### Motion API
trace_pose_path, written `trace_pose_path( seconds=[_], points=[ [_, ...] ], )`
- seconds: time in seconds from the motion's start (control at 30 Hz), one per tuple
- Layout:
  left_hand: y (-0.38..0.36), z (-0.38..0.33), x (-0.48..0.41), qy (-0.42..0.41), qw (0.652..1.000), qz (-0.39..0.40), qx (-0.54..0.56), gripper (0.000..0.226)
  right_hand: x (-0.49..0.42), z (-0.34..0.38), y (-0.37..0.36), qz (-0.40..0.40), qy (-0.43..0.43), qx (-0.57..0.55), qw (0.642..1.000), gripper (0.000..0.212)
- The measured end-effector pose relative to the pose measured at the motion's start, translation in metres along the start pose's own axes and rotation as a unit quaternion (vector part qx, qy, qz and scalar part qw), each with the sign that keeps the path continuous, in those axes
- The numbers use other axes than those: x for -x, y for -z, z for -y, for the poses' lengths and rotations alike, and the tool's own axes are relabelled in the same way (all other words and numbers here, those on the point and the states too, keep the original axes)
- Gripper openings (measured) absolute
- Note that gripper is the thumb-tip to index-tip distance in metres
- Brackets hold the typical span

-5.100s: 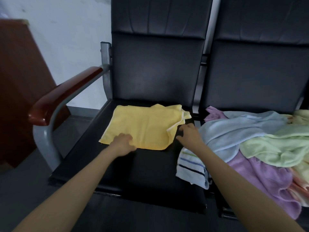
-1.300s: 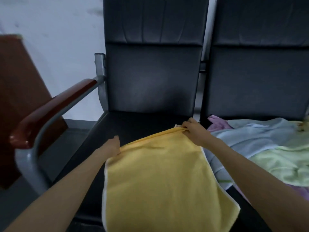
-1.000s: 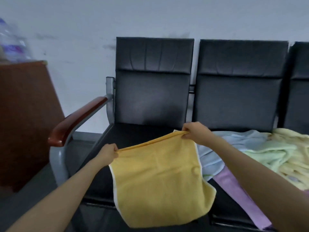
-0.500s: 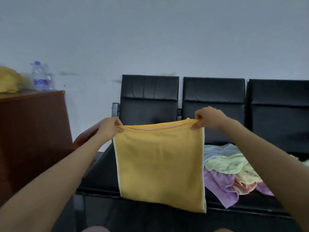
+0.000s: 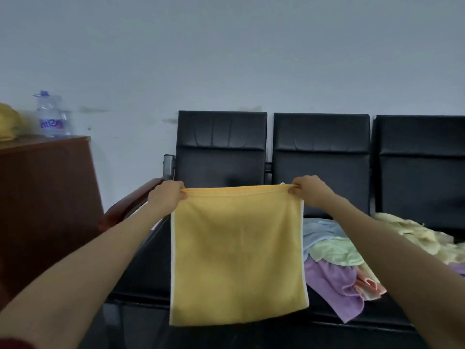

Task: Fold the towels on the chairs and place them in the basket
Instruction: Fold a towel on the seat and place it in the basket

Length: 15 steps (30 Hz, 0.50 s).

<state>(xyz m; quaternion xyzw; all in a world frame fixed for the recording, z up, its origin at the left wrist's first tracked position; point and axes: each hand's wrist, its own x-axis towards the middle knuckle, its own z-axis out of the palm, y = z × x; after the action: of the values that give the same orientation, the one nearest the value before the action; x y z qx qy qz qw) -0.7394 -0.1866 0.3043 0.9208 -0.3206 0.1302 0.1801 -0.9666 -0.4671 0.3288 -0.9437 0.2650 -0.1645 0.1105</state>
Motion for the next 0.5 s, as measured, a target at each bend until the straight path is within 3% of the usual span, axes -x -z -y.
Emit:
trace_pose_path(
  seconds=[0.1,0.17,0.27,0.37,0.5],
  points=[
    [-0.004,-0.005,-0.035,0.057,0.984,-0.095,0.140,0.011,-0.036,0.004,-0.011,-0.089,-0.069,-0.217,0.970,0.015],
    [0.000,-0.006,-0.058,0.077,0.948,-0.165,0.260,0.017,-0.054,0.009,-0.014,-0.150,-0.063,-0.288,0.944,0.010],
    [0.004,-0.004,-0.070,0.062,0.909,-0.227,0.344,0.011,-0.072,0.014,-0.021,-0.190,-0.036,-0.374,0.907,0.006],
    [-0.019,0.018,-0.061,0.068,0.909,-0.201,0.358,0.008,-0.077,0.010,-0.043,-0.133,-0.039,-0.354,0.925,0.007],
    [-0.061,0.064,-0.028,0.044,0.947,-0.060,0.314,0.014,-0.065,-0.005,-0.079,0.031,-0.064,-0.317,0.946,0.012]
  ],
)
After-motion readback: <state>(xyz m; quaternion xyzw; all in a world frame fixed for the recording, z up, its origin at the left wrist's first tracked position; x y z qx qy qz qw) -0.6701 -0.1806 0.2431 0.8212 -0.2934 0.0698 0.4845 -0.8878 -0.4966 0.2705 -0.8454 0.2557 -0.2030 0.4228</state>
